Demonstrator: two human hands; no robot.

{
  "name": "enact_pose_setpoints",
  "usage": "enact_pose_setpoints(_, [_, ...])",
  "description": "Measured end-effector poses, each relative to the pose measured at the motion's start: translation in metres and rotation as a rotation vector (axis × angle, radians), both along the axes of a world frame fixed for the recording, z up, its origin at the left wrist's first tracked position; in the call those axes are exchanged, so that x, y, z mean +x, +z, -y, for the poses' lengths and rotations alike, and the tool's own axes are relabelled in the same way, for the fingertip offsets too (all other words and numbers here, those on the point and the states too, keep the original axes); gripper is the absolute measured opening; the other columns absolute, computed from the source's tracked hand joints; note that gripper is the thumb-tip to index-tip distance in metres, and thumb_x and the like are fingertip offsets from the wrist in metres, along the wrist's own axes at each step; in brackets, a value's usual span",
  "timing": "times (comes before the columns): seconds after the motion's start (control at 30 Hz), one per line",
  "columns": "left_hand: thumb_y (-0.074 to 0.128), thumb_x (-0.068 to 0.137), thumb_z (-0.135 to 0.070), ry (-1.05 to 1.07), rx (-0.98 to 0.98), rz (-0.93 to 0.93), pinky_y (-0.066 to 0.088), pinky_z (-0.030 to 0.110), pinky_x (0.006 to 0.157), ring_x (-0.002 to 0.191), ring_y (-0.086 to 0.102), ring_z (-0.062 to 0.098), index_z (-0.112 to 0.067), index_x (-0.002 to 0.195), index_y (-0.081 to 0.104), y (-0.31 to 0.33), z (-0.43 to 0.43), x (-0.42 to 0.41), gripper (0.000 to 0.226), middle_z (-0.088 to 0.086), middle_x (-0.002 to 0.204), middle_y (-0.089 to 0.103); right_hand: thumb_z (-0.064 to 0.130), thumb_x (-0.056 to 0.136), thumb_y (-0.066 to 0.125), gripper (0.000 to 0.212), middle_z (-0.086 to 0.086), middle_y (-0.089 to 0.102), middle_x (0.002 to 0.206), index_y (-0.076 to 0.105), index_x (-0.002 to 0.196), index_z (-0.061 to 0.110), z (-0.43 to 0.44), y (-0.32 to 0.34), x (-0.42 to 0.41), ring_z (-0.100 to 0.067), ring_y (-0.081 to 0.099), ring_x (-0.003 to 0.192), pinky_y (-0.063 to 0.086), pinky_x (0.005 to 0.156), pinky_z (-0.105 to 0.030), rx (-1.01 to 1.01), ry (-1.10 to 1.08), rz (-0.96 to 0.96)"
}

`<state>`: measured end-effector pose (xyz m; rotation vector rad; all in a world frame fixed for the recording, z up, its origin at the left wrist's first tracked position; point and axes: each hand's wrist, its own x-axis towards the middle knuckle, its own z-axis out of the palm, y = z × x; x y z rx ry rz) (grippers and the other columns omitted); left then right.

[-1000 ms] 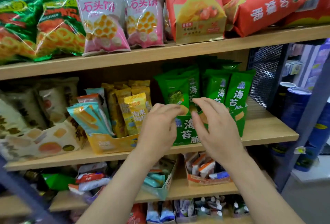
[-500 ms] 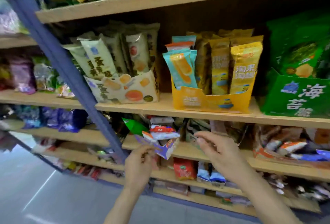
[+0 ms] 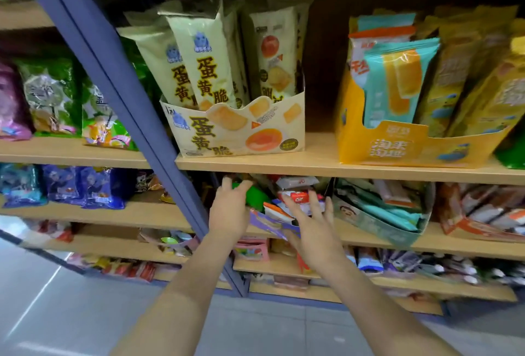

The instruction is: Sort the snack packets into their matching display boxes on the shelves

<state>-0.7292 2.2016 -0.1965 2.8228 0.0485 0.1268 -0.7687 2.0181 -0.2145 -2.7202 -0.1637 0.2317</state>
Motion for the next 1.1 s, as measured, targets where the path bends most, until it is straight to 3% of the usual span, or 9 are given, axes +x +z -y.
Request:
enact_pose_setpoints(0.23, [0.067, 0.075, 0.005, -0.125, -0.015, 0.181, 0.044, 0.031, 0.055, 0.083, 0.059, 0.029, -0.021, 0.126, 0.059, 0.022, -0.024, -0.031, 0.057, 0.007, 0.123, 0.046, 0.043, 0.104, 0.036, 0.050, -0.007, 0.013, 0.163, 0.021, 0.152, 0.044, -0.014, -0.001, 0.011, -0.044, 0.000, 0.149, 0.020, 0.120, -0.049, -0.044, -0.111, 0.020])
enact_pose_setpoints(0.47, [0.069, 0.076, 0.010, -0.141, -0.177, 0.312, 0.047, 0.026, 0.074, 0.100, 0.051, 0.012, -0.023, 0.124, 0.062, 0.065, -0.045, -0.071, 0.058, -0.005, 0.130, 0.045, 0.041, 0.105, 0.034, 0.048, -0.010, 0.019, 0.161, 0.025, 0.152, 0.040, -0.020, -0.002, 0.015, -0.046, 0.005, 0.147, 0.023, 0.119, -0.052, -0.112, -0.121, 0.020])
enact_pose_setpoints(0.6, [0.072, 0.064, 0.015, -0.162, -0.124, 0.430, 0.048, 0.028, 0.069, 0.097, 0.056, 0.018, -0.020, 0.119, 0.066, 0.093, -0.057, -0.100, 0.065, -0.002, 0.123, 0.055, 0.043, 0.105, 0.034, 0.051, -0.008, 0.019, 0.159, 0.018, 0.153, 0.042, -0.021, -0.002, 0.022, -0.045, 0.005, 0.147, 0.035, 0.112, -0.051, -0.147, -0.098, -0.050])
enact_pose_setpoints(0.7, [0.072, 0.065, 0.010, -0.113, -0.110, 0.568, 0.051, 0.031, 0.066, 0.097, 0.056, 0.019, -0.016, 0.118, 0.068, 0.105, -0.060, -0.123, 0.059, 0.001, 0.117, 0.058, 0.047, 0.104, 0.032, 0.055, -0.010, 0.018, 0.159, 0.010, 0.155, 0.042, -0.019, 0.002, 0.028, -0.046, 0.003, 0.147, 0.026, 0.115, -0.052, -0.179, -0.054, -0.089])
enact_pose_setpoints(0.83, [0.079, 0.075, -0.015, -0.156, -0.242, 0.656, 0.053, 0.034, 0.074, 0.098, 0.059, 0.019, -0.010, 0.116, 0.067, 0.113, -0.056, -0.140, 0.043, 0.001, 0.110, 0.058, 0.042, 0.099, 0.049, 0.056, -0.008, 0.023, 0.158, 0.024, 0.149, 0.038, -0.010, 0.020, 0.013, -0.040, 0.005, 0.149, 0.028, 0.115, -0.049, -0.048, -0.097, -0.067])
enact_pose_setpoints(0.9, [0.083, 0.073, -0.023, -0.170, -0.315, 0.656, 0.053, 0.024, 0.076, 0.096, 0.058, 0.013, -0.013, 0.115, 0.066, 0.118, -0.050, -0.143, 0.046, 0.000, 0.106, 0.060, 0.036, 0.096, 0.056, 0.038, -0.005, 0.045, 0.145, 0.046, 0.133, 0.032, 0.002, 0.040, -0.003, -0.030, 0.037, 0.136, 0.040, 0.104, -0.040, 0.122, -0.148, 0.000])
enact_pose_setpoints(0.97, [0.080, 0.071, -0.031, -0.156, -0.404, 0.664, 0.051, 0.017, 0.077, 0.095, 0.058, 0.006, -0.021, 0.113, 0.064, 0.124, -0.044, -0.143, 0.046, 0.000, 0.103, 0.060, 0.035, 0.097, 0.058, 0.017, 0.006, 0.060, 0.125, 0.059, 0.113, 0.032, 0.017, 0.071, -0.024, -0.013, 0.058, 0.110, 0.047, 0.085, -0.026, 0.493, -0.174, -0.037])
enact_pose_setpoints(1.03, [0.077, 0.071, -0.042, -0.147, -0.497, 0.661, 0.050, 0.015, 0.078, 0.096, 0.058, 0.006, -0.032, 0.111, 0.060, 0.134, -0.036, -0.141, 0.044, -0.002, 0.102, 0.059, 0.043, 0.092, 0.061, 0.028, 0.024, 0.057, 0.126, 0.057, 0.120, 0.044, 0.030, 0.109, -0.050, 0.006, 0.052, 0.117, 0.044, 0.094, -0.019, 0.791, -0.057, -0.081])
enact_pose_setpoints(1.1, [0.072, 0.071, -0.047, -0.186, -0.534, 0.650, 0.052, 0.022, 0.078, 0.096, 0.060, 0.010, -0.042, 0.110, 0.057, 0.146, -0.023, -0.139, 0.042, -0.009, 0.102, 0.061, 0.055, 0.084, 0.064, 0.061, 0.043, 0.031, 0.140, 0.032, 0.136, 0.063, 0.035, 0.139, -0.072, 0.022, 0.025, 0.131, 0.030, 0.108, -0.018, 0.620, 0.104, -0.046])
